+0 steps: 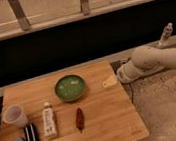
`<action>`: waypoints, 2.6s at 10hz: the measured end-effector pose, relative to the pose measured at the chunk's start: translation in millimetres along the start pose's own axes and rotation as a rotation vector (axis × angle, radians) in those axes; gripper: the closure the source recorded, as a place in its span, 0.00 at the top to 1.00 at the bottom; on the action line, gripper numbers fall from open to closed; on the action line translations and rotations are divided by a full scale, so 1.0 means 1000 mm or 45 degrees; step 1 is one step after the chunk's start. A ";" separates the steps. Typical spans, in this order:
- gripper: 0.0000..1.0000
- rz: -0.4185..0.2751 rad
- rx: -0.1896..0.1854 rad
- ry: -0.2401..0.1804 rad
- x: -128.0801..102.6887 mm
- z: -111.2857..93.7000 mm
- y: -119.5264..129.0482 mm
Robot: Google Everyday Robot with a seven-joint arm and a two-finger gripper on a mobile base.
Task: Place the pepper on the white sponge
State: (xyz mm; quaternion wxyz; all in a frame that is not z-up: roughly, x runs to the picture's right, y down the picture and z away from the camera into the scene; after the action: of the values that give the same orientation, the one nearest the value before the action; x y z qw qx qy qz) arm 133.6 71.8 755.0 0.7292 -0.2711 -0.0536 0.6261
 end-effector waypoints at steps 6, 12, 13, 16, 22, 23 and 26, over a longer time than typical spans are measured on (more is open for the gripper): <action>0.80 0.001 0.000 0.000 0.000 0.000 0.000; 0.80 0.000 0.000 0.000 0.000 0.000 0.000; 0.80 0.000 0.000 0.000 0.000 0.000 0.000; 0.80 0.000 0.000 0.000 0.000 0.000 0.000; 0.80 -0.040 -0.001 0.032 -0.004 0.004 0.001; 0.80 -0.079 0.003 0.089 -0.007 0.012 0.009; 0.80 -0.305 0.142 0.359 -0.022 0.060 0.063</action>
State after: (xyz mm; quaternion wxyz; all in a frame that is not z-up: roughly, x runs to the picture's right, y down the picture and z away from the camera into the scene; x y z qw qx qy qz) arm 48.6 75.5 782.4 0.8127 -0.3070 0.0518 0.4925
